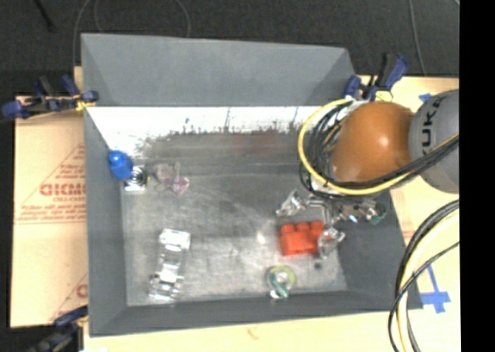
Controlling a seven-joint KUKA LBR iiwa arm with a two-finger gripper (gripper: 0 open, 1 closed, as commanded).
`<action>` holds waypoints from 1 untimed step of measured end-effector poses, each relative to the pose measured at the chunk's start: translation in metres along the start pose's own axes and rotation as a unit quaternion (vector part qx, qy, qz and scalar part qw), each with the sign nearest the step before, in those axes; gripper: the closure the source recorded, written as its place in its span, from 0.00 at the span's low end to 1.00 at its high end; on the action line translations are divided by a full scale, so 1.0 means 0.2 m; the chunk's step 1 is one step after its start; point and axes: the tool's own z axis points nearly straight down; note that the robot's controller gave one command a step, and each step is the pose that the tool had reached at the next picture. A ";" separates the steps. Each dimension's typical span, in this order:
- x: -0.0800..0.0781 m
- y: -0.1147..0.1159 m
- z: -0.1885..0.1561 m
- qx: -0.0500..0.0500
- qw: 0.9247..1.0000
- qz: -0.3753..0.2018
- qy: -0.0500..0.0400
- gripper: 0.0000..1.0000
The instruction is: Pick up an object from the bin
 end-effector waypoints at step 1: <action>-0.02 0.02 -0.01 -0.002 1.000 -0.001 -0.001 1.00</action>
Offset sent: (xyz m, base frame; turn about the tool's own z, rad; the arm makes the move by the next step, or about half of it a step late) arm 0.0000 0.0000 0.0000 0.0000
